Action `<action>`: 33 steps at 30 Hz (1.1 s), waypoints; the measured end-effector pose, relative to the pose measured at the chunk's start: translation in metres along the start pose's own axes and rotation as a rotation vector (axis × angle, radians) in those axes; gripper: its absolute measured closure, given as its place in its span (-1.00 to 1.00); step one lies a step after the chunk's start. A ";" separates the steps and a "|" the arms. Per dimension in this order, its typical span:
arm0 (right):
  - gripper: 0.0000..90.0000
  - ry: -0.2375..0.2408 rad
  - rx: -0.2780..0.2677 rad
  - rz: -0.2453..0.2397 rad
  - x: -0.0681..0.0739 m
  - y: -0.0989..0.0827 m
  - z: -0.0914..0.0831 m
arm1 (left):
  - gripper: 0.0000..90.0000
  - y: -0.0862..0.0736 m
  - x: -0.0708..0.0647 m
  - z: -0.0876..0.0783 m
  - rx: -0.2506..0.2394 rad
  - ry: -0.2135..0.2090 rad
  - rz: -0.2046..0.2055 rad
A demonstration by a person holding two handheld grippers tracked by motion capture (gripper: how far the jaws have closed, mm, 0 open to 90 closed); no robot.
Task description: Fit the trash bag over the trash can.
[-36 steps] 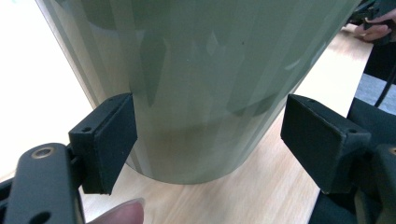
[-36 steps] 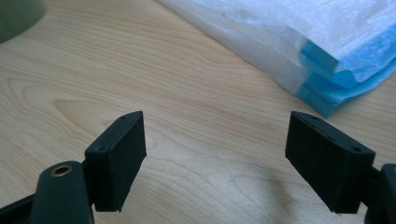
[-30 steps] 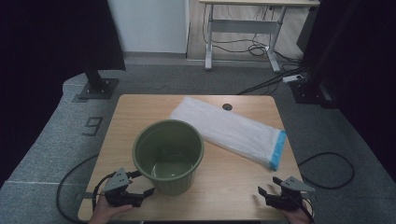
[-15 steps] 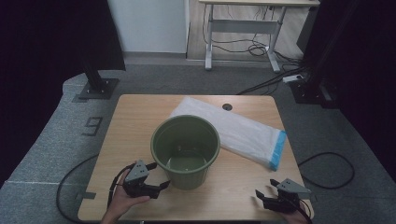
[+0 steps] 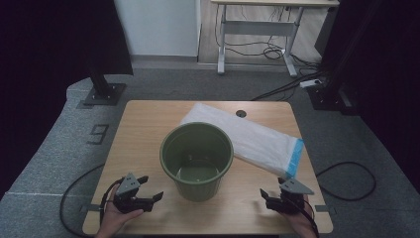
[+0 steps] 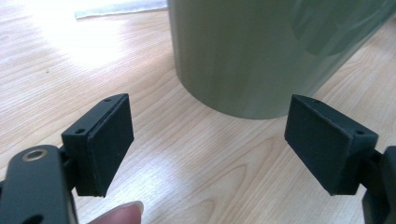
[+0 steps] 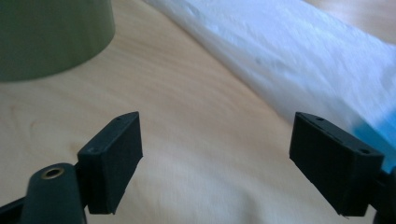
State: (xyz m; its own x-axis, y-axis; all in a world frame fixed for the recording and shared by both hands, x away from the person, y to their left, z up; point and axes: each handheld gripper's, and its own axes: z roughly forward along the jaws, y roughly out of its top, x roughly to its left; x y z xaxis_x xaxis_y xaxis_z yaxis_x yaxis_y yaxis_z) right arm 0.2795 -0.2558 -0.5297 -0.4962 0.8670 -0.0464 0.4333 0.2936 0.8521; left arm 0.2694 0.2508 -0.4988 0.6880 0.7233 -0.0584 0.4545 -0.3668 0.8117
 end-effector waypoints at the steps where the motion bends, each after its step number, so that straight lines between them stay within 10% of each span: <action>1: -0.59 0.000 0.000 0.000 0.000 0.000 0.000 | -0.65 -0.001 0.001 0.000 0.003 0.004 0.000; 11: -0.37 0.001 0.050 0.029 0.013 0.072 0.117 | -0.63 -0.021 0.015 -0.004 0.009 0.007 -0.085; 18: -0.01 0.013 0.164 0.007 0.010 0.087 0.161 | -0.62 -0.027 0.024 -0.002 0.030 0.003 -0.122; 21: 0.20 -0.009 0.191 0.014 0.008 0.082 0.165 | -0.62 -0.027 0.025 -0.002 0.032 -0.001 -0.125; 25: 0.96 0.012 0.196 0.081 0.000 0.077 0.157 | -0.60 -0.026 0.027 0.000 0.020 -0.008 -0.138; 33: 0.98 -0.010 0.191 0.072 -0.004 0.051 0.115 | -0.59 -0.026 0.029 -0.001 0.015 -0.009 -0.156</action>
State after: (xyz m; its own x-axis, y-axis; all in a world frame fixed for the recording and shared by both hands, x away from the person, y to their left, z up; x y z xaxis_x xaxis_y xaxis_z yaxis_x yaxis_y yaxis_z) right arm 0.3901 -0.1983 -0.5455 -0.4517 0.8921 0.0057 0.6027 0.3005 0.7392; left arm 0.2769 0.2821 -0.5206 0.6134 0.7669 -0.1886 0.5649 -0.2591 0.7834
